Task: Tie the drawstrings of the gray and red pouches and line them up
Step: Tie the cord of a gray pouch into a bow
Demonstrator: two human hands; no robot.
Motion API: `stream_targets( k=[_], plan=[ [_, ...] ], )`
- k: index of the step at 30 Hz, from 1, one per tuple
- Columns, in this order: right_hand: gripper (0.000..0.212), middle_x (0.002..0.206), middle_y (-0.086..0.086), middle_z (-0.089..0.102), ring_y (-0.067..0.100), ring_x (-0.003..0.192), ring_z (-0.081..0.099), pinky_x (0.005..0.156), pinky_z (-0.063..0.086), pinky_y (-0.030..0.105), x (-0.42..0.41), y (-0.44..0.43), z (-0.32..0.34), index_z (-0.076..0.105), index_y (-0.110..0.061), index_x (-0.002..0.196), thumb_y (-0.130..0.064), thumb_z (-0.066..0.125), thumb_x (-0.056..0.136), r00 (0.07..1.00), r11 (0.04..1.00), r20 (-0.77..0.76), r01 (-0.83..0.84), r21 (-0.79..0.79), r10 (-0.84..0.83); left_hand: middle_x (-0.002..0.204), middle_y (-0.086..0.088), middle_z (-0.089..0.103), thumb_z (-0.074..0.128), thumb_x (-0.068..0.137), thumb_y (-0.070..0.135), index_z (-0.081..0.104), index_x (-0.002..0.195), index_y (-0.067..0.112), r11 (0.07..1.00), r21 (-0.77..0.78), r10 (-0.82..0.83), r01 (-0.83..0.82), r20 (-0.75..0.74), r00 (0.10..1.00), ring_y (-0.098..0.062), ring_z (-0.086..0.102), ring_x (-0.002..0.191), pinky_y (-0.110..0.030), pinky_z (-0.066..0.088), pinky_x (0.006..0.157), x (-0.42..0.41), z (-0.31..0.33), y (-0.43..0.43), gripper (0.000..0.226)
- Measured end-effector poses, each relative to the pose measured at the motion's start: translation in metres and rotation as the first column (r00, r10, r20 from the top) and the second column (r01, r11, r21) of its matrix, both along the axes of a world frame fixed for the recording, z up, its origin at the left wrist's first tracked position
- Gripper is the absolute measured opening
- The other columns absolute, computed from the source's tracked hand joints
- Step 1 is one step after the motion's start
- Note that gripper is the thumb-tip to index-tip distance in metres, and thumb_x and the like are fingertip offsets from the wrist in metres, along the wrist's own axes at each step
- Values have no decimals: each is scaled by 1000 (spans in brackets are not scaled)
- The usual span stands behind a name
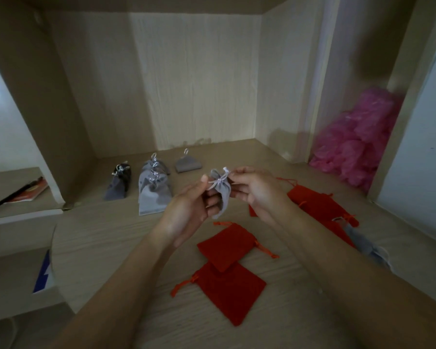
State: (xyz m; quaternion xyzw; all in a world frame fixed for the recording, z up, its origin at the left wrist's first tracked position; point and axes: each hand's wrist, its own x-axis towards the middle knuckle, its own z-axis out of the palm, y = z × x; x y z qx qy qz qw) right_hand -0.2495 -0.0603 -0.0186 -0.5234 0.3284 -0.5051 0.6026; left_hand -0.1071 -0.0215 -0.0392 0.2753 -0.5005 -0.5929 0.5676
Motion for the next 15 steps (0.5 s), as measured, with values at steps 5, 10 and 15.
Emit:
stream_targets(
  k=[5, 10, 15],
  plan=[
    [21, 72, 8, 64, 13, 60, 65, 53, 52, 19, -2, -1, -3, 57, -6, 73, 4, 50, 90, 997, 997, -40, 62, -37, -64, 49, 11, 40, 50, 94, 24, 50, 61, 11, 959, -212, 272, -187, 508, 818, -6, 34, 48, -19, 31, 50, -2, 0, 5, 35],
    [11, 76, 8, 67, 12, 61, 66, 56, 53, 19, -4, -5, -4, 58, -3, 82, 1, 53, 91, 995, 996, -55, 75, -50, -78, 59, 9, 50, 67, 82, 29, 57, 70, 11, 946, -181, 313, -269, 294, 903, -5, 41, 60, -20, 36, 62, 6, 2, 3, 23],
    [21, 69, 6, 65, 14, 62, 64, 58, 54, 19, -3, -8, -7, 60, -7, 73, 2, 54, 90, 980, 984, -118, 147, -101, -159, 68, 1, 43, 59, 86, 23, 56, 81, 6, 991, -15, 128, -130, 330, 935, -7, 39, 62, -21, 32, 59, 2, 1, 3, 19]
  ],
)
